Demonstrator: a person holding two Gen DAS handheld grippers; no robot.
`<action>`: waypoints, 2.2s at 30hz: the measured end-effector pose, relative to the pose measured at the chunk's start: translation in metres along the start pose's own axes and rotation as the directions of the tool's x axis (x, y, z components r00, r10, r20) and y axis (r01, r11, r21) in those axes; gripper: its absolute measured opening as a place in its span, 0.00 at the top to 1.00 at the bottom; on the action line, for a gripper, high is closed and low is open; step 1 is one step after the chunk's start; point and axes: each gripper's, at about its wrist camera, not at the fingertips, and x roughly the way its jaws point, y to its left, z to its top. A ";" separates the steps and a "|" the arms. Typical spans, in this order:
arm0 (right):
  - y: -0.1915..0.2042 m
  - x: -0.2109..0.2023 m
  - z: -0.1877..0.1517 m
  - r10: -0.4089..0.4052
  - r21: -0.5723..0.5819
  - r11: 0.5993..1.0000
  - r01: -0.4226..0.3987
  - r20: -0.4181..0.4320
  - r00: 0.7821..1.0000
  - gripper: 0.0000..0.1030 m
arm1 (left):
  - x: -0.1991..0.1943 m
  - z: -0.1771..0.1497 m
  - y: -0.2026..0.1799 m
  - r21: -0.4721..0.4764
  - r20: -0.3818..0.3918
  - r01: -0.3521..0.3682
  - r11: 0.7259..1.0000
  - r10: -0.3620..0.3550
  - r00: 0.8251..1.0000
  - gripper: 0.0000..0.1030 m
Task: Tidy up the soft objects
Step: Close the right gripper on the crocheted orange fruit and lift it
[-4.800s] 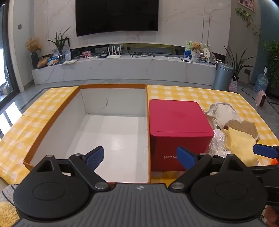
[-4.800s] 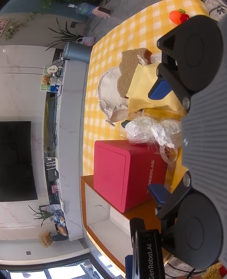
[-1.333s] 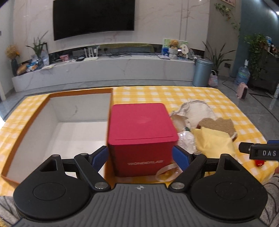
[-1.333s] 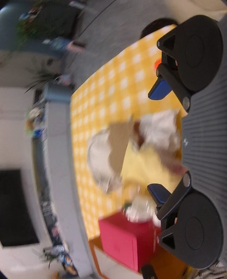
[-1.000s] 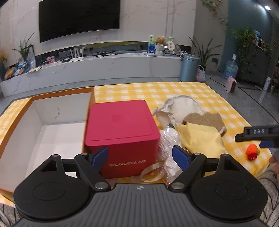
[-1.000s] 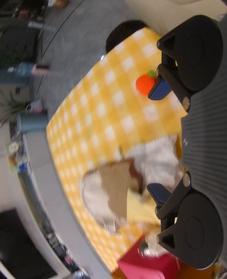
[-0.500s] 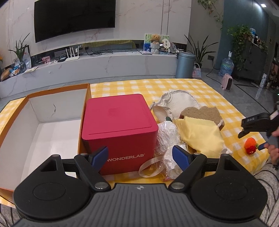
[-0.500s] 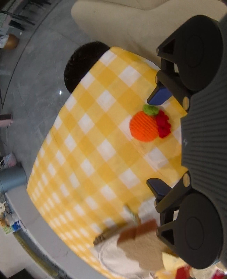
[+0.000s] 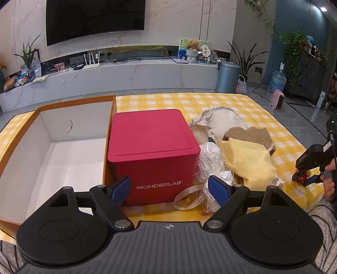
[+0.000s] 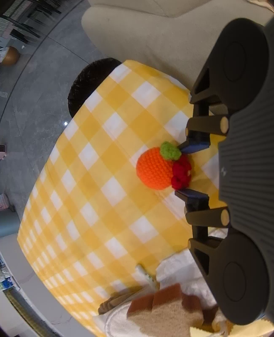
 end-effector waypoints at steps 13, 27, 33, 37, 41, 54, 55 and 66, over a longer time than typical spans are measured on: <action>0.008 -0.031 -0.021 0.237 -0.103 0.968 -0.230 0.066 0.969 0.73 | 0.001 -0.002 -0.001 0.005 0.003 0.004 1.000 -0.004 1.000 0.05; 0.006 -0.016 -0.010 0.224 -0.087 0.971 -0.222 0.017 0.974 0.52 | 0.007 -0.008 -0.016 0.070 -0.016 -0.002 0.998 0.003 1.000 0.05; 0.015 -0.005 -0.004 0.154 -0.096 0.984 -0.152 0.016 0.988 0.53 | 0.005 -0.009 -0.014 0.070 -0.015 -0.007 0.998 0.008 1.000 0.05; 0.014 0.000 -0.002 0.173 -0.084 0.982 -0.172 0.009 0.985 0.59 | 0.005 -0.009 -0.015 0.071 -0.017 -0.009 0.997 0.010 1.000 0.05; 0.012 -0.009 -0.005 0.198 -0.097 0.976 -0.193 0.044 0.979 0.65 | 0.004 -0.010 -0.016 0.082 -0.015 -0.008 0.997 0.009 1.000 0.05; 0.005 -0.020 -0.011 0.170 -0.079 0.983 -0.166 0.052 0.984 0.40 | 0.008 -0.012 -0.018 0.098 -0.029 -0.027 0.995 0.030 0.999 0.05; 0.003 -0.019 -0.008 0.177 -0.059 0.983 -0.173 0.056 0.983 0.40 | 0.009 -0.012 -0.018 0.098 -0.031 -0.025 0.995 0.028 0.999 0.05; 0.021 0.003 0.010 0.205 -0.081 0.976 -0.200 0.061 0.977 0.39 | 0.005 -0.015 -0.019 0.104 -0.031 -0.017 0.994 0.020 0.999 0.05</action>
